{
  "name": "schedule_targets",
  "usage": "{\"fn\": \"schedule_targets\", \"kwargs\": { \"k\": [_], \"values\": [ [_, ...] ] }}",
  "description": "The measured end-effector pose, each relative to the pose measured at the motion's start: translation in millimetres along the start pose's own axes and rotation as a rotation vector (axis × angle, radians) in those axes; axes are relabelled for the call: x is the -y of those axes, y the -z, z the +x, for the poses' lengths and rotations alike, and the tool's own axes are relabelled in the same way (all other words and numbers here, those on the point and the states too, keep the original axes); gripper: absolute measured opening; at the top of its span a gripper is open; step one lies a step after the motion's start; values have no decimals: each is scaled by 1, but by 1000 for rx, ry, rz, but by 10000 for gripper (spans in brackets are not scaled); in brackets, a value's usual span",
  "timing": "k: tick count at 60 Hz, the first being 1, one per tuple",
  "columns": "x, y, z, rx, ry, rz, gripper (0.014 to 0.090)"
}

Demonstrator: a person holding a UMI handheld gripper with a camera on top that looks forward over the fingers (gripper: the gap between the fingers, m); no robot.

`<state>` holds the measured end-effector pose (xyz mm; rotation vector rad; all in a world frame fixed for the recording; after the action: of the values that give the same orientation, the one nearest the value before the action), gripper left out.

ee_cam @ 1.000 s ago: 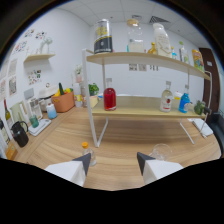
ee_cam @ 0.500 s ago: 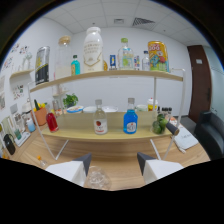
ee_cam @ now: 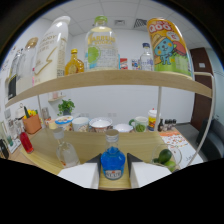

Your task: Make me a cup of Mount Fuji.

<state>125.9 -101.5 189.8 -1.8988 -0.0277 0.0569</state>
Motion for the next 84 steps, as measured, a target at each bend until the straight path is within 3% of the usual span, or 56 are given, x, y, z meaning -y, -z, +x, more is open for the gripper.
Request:
{"fn": "schedule_targets", "kwargs": {
  "k": [2,16,29,46,59,72,84],
  "values": [
    [-1,-2,-2,11,5,-2,378],
    [-1,3,-3,5,14,-3,364],
    [7,48,-5,-4,-64,24,362],
    [-84,84,-17,-42,-80,-115,360],
    [-117,76,-14,-102,456,-181,358],
    [-104,66,-18,-147,1177,-139,360],
    [-100,65,-18,-191,1653,-162,357]
  ]
}}
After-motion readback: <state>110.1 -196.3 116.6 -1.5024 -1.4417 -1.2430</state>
